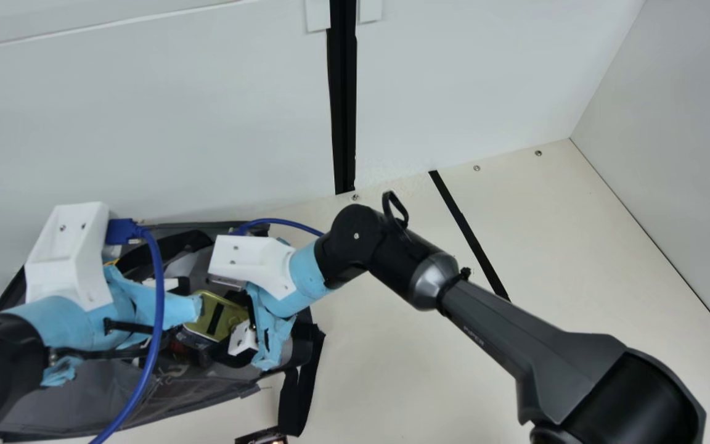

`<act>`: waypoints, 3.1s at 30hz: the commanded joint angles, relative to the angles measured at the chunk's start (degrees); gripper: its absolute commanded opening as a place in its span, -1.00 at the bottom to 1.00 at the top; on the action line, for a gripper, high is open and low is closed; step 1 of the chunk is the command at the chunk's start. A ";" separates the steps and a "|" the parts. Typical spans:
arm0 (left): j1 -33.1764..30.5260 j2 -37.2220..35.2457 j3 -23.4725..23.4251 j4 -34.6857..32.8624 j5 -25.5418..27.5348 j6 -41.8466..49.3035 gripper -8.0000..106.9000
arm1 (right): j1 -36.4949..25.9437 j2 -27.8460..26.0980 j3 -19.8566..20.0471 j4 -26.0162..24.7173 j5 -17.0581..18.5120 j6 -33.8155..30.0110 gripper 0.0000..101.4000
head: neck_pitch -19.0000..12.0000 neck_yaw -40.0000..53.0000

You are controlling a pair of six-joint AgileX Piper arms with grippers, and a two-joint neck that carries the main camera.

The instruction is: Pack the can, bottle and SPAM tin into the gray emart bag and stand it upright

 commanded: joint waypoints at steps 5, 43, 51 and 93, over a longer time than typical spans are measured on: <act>0.00 0.00 0.00 0.00 0.00 0.00 -1.00 | 0.61 1.61 -1.48 -0.35 -0.05 0.79 -0.93 | -1.30 -0.14; 0.00 0.00 0.00 0.00 0.00 0.00 -1.00 | -1.71 -1.88 1.19 -0.53 0.60 0.40 0.87 | -1.30 -0.14; 0.00 0.00 0.00 0.00 0.00 0.00 -1.00 | -4.42 -5.61 4.43 -0.33 1.58 -1.06 0.87 | -1.30 -0.14; 0.00 0.00 0.00 0.00 0.00 0.00 -1.00 | -30.50 -22.94 15.58 -0.47 14.38 -12.67 0.87 | -1.30 -0.14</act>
